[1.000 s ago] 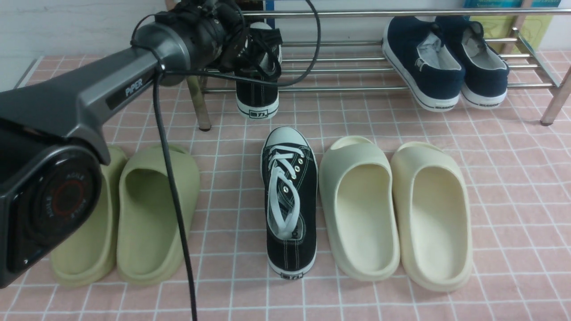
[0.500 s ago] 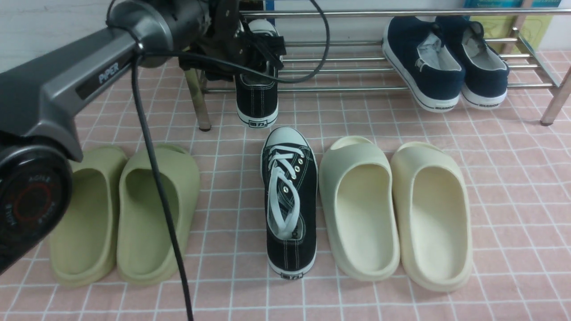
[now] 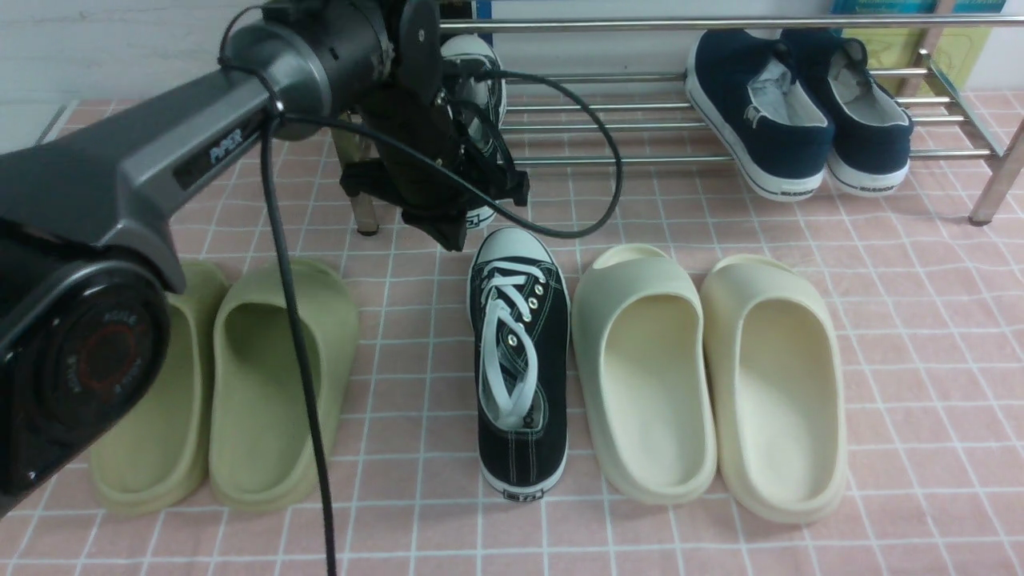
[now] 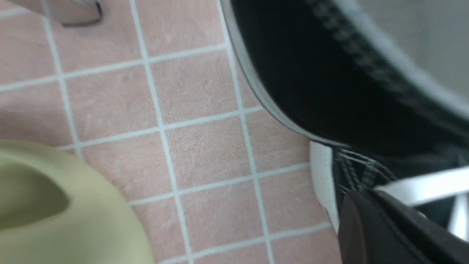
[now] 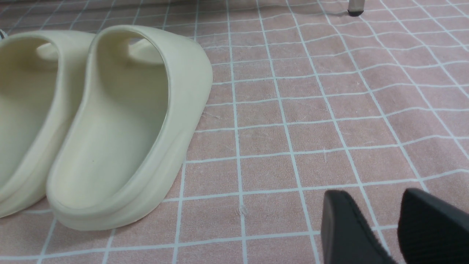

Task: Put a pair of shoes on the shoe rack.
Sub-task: Use the left arm to put a shoe into the shoe rack

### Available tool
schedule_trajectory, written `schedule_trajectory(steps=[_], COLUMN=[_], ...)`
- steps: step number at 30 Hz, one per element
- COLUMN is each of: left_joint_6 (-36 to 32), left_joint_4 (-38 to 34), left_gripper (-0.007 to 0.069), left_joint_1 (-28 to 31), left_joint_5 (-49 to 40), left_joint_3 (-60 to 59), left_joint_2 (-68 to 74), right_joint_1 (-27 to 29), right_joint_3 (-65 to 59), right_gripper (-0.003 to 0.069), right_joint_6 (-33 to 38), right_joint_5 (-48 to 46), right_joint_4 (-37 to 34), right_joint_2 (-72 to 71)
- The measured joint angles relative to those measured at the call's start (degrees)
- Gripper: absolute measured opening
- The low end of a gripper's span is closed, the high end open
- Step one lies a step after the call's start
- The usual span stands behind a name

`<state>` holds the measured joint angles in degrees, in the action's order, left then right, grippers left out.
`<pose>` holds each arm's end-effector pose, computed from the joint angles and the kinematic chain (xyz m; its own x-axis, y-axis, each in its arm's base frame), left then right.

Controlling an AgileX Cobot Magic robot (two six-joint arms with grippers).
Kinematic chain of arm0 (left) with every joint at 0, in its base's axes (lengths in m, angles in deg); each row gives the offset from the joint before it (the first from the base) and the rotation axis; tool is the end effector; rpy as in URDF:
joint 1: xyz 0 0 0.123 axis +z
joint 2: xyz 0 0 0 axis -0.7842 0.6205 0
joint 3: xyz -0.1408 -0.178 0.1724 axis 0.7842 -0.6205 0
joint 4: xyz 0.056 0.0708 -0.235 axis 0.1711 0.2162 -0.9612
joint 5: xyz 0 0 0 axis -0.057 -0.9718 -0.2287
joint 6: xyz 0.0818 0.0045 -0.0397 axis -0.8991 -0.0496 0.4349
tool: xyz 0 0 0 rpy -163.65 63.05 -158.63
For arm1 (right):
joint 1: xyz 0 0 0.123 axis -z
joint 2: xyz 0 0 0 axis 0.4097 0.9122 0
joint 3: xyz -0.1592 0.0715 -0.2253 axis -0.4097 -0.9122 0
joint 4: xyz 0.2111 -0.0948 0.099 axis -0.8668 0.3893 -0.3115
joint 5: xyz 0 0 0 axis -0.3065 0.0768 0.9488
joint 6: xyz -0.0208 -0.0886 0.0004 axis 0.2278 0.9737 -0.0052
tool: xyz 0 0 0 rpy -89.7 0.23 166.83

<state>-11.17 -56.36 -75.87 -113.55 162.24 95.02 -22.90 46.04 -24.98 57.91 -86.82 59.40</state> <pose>0.4377 -0.1975 0.2431 -0.8996 0.1798 -0.3979 0.2324 0.9687 -0.0877 0.0524 -0.0011 0.1751 -0.2834 0.1247 -0.9509 0.0564 0.9920 0.1133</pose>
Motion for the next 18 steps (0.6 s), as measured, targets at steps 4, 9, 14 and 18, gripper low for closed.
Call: schedule_trajectory(steps=[4,9,14,18], left_joint_6=[2.3,7.0,9.7,10.0], left_joint_4=[0.0,1.0,3.3,3.8], left_gripper=[0.0002,0.0002,0.0002,0.0004], left_joint_1=[0.0,-0.2,-0.2,-0.2], left_joint_5=[4.5,9.8,15.5,15.7], left_joint_3=[0.0,-0.1,-0.1,-0.2], left_joint_2=[0.9,0.9,0.9,0.9], right_joint_1=[0.0,0.0,0.0,0.0], right_joint_3=[0.0,0.0,0.0,0.0], right_gripper=[0.0237,0.0237,0.0237,0.0237], right_joint_6=[0.0,0.0,0.0,0.0], right_joint_5=[0.0,0.0,0.0,0.0], right_joint_4=[0.0,0.0,0.0,0.0], right_joint_2=[0.0,0.0,0.0,0.0])
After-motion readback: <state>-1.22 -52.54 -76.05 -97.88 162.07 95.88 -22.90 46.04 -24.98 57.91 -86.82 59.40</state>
